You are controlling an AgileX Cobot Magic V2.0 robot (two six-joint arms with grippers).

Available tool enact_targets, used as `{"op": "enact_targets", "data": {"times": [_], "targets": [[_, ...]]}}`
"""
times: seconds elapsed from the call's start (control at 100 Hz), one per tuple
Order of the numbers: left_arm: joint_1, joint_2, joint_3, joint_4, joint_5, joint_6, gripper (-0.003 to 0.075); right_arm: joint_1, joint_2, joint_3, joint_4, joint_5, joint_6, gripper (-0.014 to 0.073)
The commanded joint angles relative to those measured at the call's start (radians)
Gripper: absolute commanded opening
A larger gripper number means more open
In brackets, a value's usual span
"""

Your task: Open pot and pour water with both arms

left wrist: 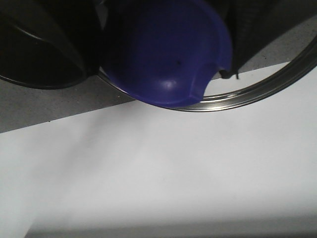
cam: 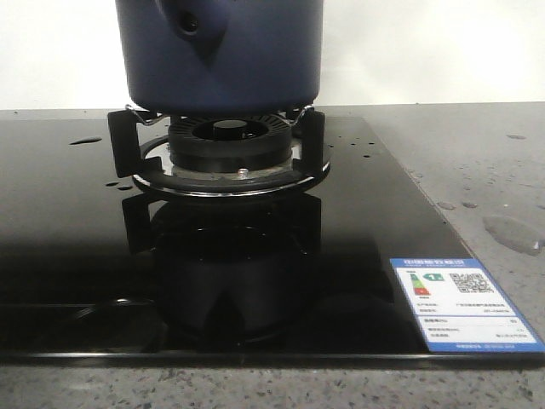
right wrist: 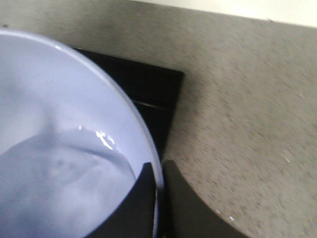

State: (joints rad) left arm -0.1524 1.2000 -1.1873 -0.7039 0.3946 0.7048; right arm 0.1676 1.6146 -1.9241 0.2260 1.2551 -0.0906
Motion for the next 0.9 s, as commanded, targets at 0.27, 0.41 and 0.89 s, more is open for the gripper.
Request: {"op": "enact_targets", "data": {"times": [0.27,0.41,0.89], "targets": [[0.12,-0.023,-0.036,-0.07,-0.06,-0.003,0.0339,0.157,0.071,-0.18,0.034,-0.175,0.001,-0.0066],[0.124,-0.023,-0.036,-0.07,-0.062,-0.003,0.0339,0.191,0.088,-0.171,0.034,-0.299,-0.005,-0.0064],[0.124,-0.023,-0.036,-0.07,-0.06,-0.003,0.0339,0.289,-0.051,0.343,-0.085,-1.159,-0.09,-0.0046]]}}
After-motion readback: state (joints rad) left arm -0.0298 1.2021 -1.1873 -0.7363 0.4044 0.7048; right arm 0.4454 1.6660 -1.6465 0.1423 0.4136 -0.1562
